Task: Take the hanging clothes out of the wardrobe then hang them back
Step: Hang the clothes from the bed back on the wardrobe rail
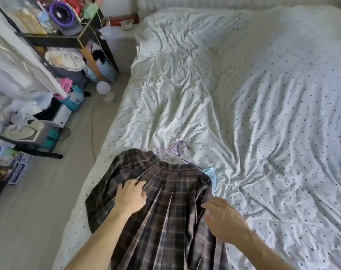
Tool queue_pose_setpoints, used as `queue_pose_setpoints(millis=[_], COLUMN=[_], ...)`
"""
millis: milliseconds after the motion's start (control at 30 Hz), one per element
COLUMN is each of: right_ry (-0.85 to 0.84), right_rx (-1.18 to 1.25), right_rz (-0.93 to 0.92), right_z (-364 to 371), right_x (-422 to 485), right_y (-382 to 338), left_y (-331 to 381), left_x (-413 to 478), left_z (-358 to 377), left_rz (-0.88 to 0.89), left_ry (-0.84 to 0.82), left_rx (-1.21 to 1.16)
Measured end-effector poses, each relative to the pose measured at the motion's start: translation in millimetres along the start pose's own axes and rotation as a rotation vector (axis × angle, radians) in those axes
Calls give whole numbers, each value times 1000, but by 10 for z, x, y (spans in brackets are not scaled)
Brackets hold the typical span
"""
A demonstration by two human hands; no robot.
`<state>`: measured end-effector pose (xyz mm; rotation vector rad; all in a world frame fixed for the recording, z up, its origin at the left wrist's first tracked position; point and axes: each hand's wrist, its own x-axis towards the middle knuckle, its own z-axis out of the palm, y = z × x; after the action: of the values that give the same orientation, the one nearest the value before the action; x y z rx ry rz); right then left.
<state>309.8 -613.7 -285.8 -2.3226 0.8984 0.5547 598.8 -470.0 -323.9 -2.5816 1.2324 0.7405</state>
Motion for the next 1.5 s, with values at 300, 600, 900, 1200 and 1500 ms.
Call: queue_pose_setpoints(millis=[300,600,900,1200,1500], right_ry=[-70,39,352,682,1089], right_rx=[227,340,426,578,417], right_rz=[316,465,321,462,714], right_z=[-116,123,50,-152,-171], right_x=[1581,1874,933,-744,-3360], right_y=[82,143,62,278,858], left_y=[-248,-304,-168,1300,3475], left_x=[1678,2044,1485,77,-1953], left_z=[0,117,-428,-1652,-2137], left_rz=[77,148,165,606,1082], left_ry=[23,-2,-35,-240,-377], left_rx=[49,207,-93,-466,-199])
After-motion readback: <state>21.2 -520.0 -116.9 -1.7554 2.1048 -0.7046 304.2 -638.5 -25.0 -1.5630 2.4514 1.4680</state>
